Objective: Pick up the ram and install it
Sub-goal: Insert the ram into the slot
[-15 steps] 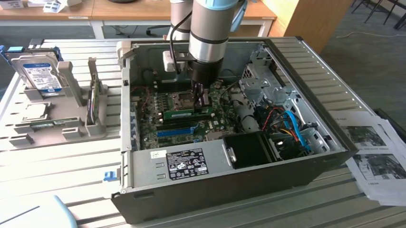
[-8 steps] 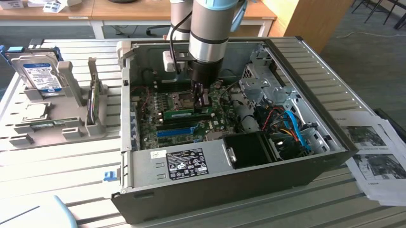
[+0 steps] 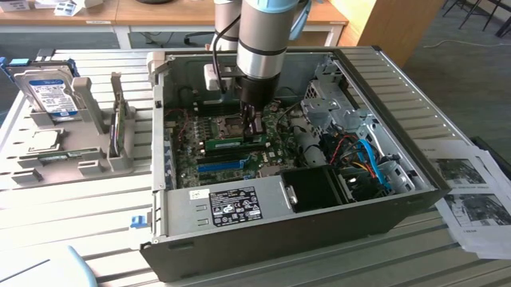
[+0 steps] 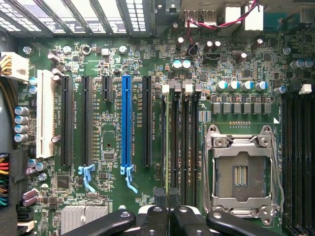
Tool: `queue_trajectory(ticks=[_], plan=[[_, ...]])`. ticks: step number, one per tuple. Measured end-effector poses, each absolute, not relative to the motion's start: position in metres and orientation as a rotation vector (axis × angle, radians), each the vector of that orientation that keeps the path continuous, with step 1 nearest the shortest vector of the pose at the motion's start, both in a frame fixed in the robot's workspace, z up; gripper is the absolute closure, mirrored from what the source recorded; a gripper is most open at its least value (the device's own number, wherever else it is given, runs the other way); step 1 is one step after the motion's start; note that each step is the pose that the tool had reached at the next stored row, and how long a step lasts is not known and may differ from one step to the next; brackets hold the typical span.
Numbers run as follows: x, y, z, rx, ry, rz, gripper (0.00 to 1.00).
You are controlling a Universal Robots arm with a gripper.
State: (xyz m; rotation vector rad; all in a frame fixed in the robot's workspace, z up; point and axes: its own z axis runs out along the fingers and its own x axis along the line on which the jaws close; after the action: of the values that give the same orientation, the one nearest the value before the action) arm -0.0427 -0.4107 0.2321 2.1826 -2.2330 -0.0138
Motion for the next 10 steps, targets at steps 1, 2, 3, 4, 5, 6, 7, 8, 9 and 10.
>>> queue_trajectory(ticks=[1,2,3,4,5,6,7,8,9,10], plan=[[-0.0427,-0.4107,0.2320,2.183,-2.233,-0.014,0.89],[-0.0427,-0.4107,0.2319,2.183,-2.233,-0.014,0.89],[-0.0427,-0.4107,0.2314,2.183,-2.233,-0.013,0.89],[-0.0427,-0.4107,0.2314,2.183,-2.233,-0.013,0.89],[-0.0427,-0.4107,0.2314,2.183,-2.233,-0.013,0.89],[-0.0427,-0.4107,0.2312,2.183,-2.233,-0.013,0.89],[-0.0426,-0.4106,0.2308,2.183,-2.234,-0.013,0.89],[-0.0426,-0.4106,0.2304,2.183,-2.234,-0.013,0.89],[-0.0427,-0.4107,0.2303,2.183,-2.233,-0.013,0.89],[-0.0427,-0.4107,0.2303,2.183,-2.233,-0.013,0.89]])
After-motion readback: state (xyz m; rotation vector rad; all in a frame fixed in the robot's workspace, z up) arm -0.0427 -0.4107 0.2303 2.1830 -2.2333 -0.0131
